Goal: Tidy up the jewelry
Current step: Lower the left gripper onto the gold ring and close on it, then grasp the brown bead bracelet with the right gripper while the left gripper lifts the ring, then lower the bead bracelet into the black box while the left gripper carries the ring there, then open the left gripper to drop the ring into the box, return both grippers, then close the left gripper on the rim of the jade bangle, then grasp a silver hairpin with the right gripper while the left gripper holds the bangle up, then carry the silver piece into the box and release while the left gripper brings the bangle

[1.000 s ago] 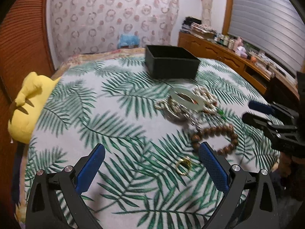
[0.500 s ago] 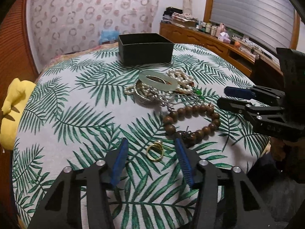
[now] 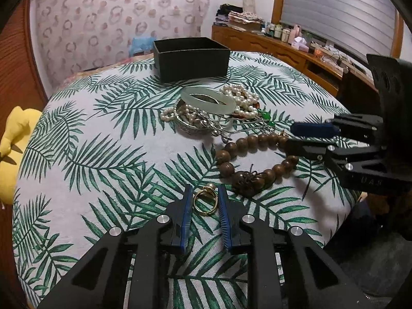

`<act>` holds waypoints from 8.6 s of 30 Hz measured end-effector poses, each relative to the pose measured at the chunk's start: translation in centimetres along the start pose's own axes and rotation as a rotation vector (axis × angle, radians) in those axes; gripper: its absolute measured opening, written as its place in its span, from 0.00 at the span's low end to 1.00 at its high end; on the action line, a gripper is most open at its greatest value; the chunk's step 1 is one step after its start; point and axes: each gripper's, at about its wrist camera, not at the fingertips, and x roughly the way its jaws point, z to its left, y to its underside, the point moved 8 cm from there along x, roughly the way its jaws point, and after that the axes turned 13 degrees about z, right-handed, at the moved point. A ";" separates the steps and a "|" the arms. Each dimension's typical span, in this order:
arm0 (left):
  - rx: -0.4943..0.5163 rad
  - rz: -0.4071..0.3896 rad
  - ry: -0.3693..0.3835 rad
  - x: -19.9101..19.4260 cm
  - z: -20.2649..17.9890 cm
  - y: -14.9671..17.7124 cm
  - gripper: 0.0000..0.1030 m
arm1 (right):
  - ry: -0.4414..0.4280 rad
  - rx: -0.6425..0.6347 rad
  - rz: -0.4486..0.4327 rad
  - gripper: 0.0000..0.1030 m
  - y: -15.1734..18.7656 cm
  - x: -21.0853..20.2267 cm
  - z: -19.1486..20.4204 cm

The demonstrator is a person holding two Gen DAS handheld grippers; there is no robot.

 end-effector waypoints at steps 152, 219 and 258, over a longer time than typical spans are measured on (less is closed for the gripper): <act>-0.081 -0.036 0.076 3.1 2.2 -11.7 0.08 | 0.083 0.056 -0.080 0.33 -6.5 1.3 -6.7; -0.191 -0.290 0.009 -6.8 6.3 -6.6 0.08 | 0.165 -0.176 -0.023 0.15 -8.4 1.6 1.7; -0.126 -0.297 -0.004 -5.2 5.3 -12.4 0.08 | 0.007 -0.042 -0.196 0.11 -18.7 -3.7 -5.9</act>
